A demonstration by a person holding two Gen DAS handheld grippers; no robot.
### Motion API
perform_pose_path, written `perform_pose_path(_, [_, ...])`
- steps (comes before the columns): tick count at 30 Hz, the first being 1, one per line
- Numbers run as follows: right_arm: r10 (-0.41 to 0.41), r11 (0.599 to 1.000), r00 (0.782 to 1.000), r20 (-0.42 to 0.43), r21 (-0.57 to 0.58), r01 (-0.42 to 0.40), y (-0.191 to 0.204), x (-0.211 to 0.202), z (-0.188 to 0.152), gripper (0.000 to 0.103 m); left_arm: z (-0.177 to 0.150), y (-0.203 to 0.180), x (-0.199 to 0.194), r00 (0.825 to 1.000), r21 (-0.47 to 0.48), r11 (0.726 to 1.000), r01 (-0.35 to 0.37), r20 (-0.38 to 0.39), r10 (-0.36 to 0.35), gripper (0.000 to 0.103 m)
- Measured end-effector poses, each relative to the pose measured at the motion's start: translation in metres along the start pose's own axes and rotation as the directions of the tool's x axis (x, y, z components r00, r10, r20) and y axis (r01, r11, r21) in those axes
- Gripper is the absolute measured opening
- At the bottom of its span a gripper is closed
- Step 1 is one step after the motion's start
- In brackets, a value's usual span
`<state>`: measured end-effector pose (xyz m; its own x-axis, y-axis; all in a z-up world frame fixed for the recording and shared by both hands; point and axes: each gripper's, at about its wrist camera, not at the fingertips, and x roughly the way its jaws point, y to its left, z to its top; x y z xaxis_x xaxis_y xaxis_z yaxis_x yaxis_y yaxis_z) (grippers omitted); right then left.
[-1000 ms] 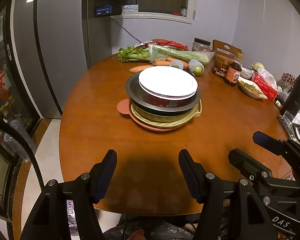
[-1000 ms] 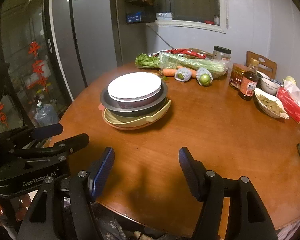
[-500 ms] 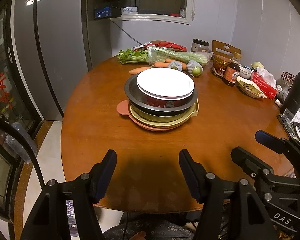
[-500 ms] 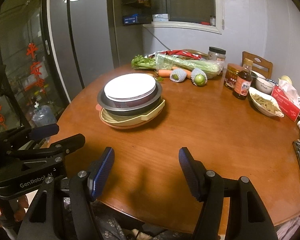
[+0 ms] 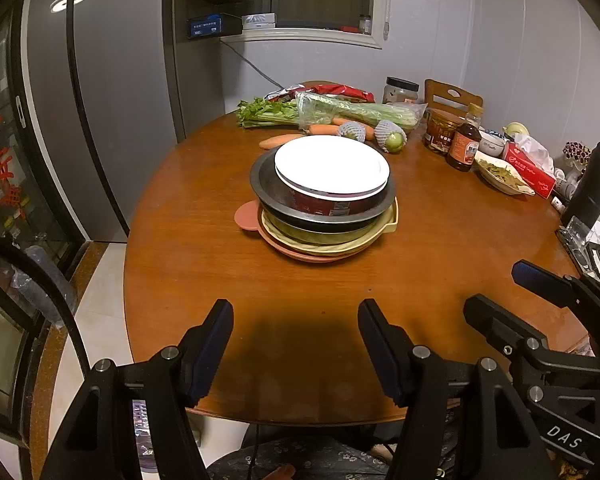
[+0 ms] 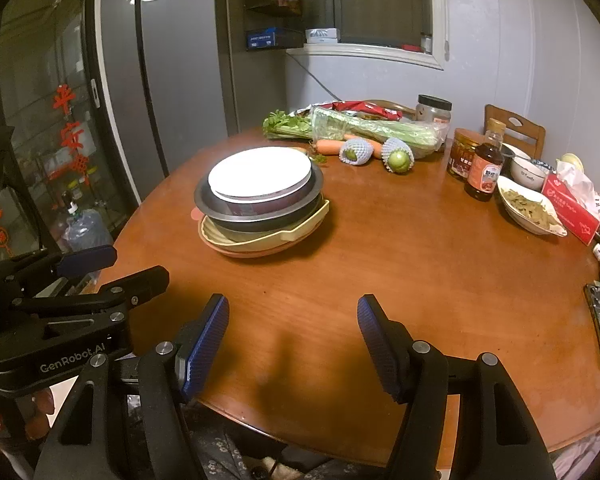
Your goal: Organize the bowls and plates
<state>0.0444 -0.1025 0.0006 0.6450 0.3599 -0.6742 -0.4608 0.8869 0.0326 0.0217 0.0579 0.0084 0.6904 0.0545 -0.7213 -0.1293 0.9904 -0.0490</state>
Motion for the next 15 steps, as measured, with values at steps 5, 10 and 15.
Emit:
perform_pose_path(5, [-0.004, 1.0, 1.0, 0.001, 0.005, 0.004, -0.0013, -0.0003, 0.0001, 0.069, 0.0004, 0.0006, -0.0005, 1.0, 0.005, 1.0, 0.001, 0.002, -0.001, 0.064])
perform_pose_path(10, [-0.002, 1.0, 1.0, 0.0, 0.005, 0.002, -0.0013, -0.0006, -0.0004, 0.069, 0.0002, 0.0006, -0.002, 1.0, 0.005, 1.0, -0.001, 0.004, 0.001, 0.064])
perform_pose_path(15, [-0.003, 1.0, 1.0, 0.003, 0.003, 0.003, -0.0013, -0.0009, -0.0019, 0.069, -0.0005, 0.0012, -0.0033, 1.0, 0.007, 1.0, -0.008, 0.005, 0.008, 0.064])
